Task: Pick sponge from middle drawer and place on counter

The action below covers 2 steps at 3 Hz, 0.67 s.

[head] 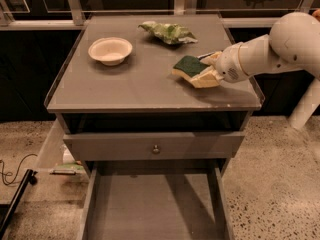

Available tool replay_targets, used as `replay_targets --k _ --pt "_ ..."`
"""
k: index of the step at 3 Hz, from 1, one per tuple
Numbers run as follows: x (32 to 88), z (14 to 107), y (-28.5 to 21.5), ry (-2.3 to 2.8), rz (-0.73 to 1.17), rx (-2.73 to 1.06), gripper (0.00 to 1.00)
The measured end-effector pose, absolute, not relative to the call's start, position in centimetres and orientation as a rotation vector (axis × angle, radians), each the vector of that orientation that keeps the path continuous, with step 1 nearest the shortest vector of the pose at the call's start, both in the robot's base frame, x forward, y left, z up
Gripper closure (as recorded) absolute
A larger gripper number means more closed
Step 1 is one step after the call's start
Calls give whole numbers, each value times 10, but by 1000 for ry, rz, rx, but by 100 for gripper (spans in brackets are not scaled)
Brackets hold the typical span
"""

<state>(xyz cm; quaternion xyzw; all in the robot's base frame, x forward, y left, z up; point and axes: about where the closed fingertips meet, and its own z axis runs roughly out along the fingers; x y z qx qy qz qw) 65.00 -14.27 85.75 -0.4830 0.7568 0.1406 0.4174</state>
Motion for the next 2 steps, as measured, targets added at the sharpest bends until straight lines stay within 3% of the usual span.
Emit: replay_targets --k 2 --pt "650 857 -142 1899 354 -1213 58"
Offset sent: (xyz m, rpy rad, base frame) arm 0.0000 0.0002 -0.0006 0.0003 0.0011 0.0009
